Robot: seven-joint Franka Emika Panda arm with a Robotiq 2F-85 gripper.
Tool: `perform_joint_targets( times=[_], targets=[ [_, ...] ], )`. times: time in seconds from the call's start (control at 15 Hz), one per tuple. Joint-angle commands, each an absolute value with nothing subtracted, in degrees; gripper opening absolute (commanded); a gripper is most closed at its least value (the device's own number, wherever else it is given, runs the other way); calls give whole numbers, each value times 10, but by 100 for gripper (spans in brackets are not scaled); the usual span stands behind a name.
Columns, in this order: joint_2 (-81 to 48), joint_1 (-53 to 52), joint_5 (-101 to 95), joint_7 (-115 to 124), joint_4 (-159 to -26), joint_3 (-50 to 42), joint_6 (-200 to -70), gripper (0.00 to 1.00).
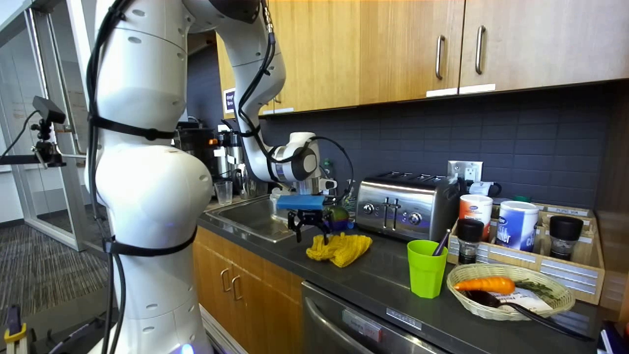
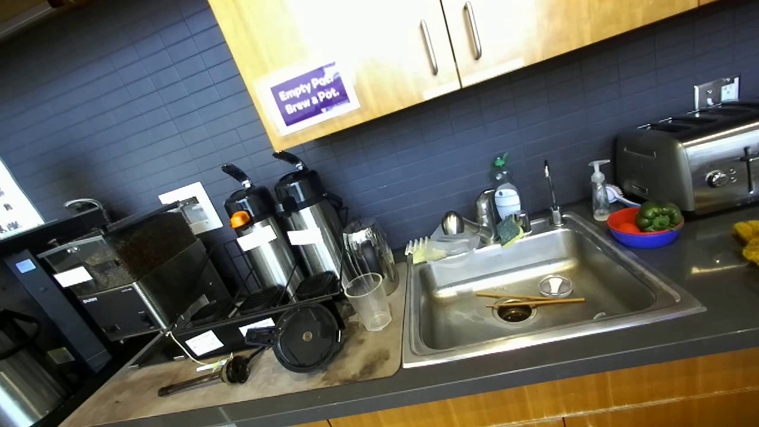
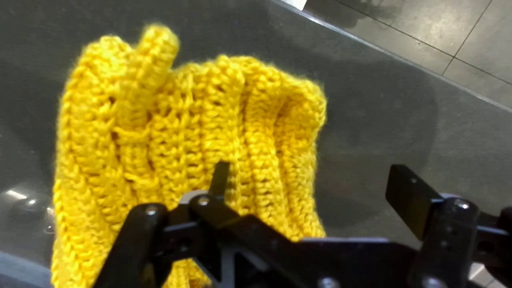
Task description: Unfold the yellow towel on the counter
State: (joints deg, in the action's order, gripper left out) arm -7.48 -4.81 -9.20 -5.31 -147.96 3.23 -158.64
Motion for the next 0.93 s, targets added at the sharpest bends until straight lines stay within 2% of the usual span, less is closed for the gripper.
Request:
perform_joint_targets(
  times=[0.0, 0.73, 0.8, 0.87],
  targets=[
    [-78, -33, -33, -115, -1487, 51, -1595, 100],
    [-103, -13, -20, -136, -1470, 38, -1579, 99],
    [-105, -13, -20, -132, -1469, 37, -1581, 75],
    [-107, -12, -21, -131, -1468, 36, -1581, 75]
  ],
)
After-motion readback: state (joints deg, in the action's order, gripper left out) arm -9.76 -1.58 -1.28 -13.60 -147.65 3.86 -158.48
